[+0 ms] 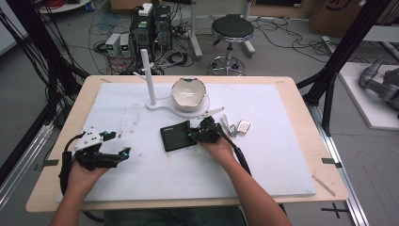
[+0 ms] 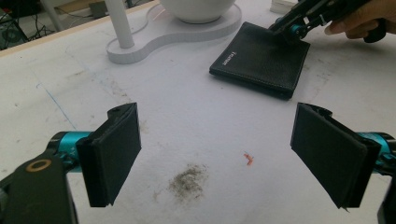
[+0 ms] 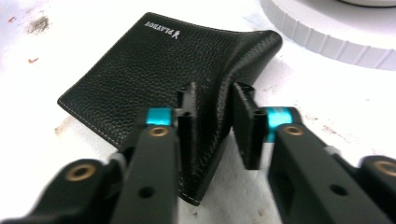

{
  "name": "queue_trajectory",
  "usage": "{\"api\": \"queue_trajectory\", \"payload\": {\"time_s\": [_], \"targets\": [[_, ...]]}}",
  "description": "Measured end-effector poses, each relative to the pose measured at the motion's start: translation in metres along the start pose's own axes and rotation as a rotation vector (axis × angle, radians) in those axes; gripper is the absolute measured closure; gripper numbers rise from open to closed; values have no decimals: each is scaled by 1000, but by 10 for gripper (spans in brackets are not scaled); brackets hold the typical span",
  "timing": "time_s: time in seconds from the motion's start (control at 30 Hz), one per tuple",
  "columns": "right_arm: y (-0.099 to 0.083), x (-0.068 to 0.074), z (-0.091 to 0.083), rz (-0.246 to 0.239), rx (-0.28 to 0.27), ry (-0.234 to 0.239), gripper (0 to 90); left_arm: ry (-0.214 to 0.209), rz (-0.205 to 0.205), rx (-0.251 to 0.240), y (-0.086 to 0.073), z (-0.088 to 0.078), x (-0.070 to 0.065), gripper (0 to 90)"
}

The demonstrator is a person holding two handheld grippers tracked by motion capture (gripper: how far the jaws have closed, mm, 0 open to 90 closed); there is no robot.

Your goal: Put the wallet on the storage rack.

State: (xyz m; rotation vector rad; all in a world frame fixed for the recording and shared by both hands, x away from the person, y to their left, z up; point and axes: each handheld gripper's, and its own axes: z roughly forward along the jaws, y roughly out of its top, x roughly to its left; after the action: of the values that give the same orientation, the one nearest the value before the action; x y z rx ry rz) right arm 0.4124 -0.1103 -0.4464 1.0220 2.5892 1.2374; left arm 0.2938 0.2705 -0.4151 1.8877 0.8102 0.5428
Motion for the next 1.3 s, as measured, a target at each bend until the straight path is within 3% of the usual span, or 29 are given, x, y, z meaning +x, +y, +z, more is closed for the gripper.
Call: {"api": "queue_trajectory", "payload": {"time_s": [0.2, 0.5, 0.73, 1.07, 1.3], "targets": [[1, 3, -5, -28, -29, -16, 840, 1, -1, -1, 0, 0, 0, 161], [12, 13, -29, -135, -121, -68, 857, 8, -8, -2, -1, -2, 2, 161], [26, 20, -48, -199, -161, -104, 859, 12, -10, -12, 0, -4, 3, 161], [45, 15, -72, -205, -221, -145, 861, 11, -12, -16, 0, -4, 3, 161], [66, 20, -88, -244, -265, -171, 861, 11, -13, -17, 0, -5, 4, 161]]}}
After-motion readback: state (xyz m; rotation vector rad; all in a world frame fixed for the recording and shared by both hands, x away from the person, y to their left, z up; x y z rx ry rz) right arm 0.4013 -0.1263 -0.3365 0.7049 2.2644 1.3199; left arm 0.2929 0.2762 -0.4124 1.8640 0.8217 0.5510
